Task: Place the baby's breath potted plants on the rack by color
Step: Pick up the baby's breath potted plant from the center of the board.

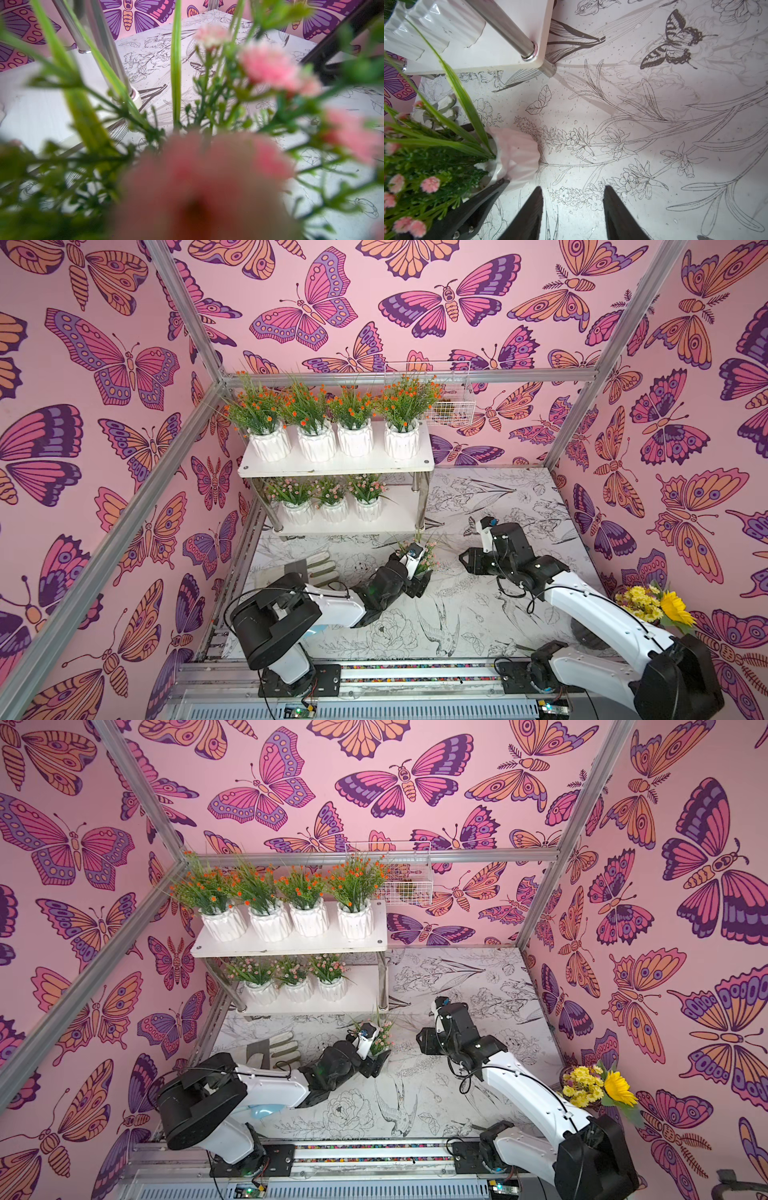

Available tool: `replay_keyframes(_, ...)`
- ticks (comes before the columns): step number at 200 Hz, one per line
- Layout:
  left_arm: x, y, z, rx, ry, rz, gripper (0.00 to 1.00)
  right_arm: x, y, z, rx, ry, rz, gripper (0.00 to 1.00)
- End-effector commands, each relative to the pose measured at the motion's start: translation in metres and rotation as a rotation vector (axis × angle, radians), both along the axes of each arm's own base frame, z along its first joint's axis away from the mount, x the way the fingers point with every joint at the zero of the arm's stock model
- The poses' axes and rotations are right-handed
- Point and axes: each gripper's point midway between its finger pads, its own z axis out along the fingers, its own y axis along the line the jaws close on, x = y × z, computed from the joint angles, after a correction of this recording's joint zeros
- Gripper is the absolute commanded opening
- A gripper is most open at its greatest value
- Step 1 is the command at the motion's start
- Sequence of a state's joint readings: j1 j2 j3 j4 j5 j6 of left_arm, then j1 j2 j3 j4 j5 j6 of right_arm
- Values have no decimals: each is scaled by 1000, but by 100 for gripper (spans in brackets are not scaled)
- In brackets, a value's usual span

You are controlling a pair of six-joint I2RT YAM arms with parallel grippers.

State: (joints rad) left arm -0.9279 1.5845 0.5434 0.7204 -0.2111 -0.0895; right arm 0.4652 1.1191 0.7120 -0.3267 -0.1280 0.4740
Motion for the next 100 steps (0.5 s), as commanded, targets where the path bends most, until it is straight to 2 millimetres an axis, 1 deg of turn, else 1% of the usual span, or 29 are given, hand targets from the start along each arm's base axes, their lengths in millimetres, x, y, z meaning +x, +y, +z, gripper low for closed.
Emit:
replay_keyframes(1, 16, 2, 35, -52, -70, 46, 71, 0, -3, -7, 0, 16, -17, 49)
replay_keyframes(18, 21, 4, 42, -65, -80, 57, 71, -1, -3, -8, -3, 18, -15, 49)
replay_keyframes(21, 21, 5, 38, -48, -66, 58, 71, -1, -3, -8, -4, 18, -16, 49)
replay_keyframes(25, 22, 6, 37, -44, -64, 61, 71, -1, -3, -8, -3, 18, -16, 49)
replay_keyframes(55, 32, 9, 42, -50, -60, 63, 71, -1, -3, -8, -1, 18, -17, 49)
replay_keyframes(83, 45, 16, 45, -53, -51, 82, 71, -1, -3, -9, -5, 18, -17, 49)
replay_keyframes(100, 53, 22, 51, -65, -52, 95, 71, -1, -3, -10, -5, 20, -16, 49)
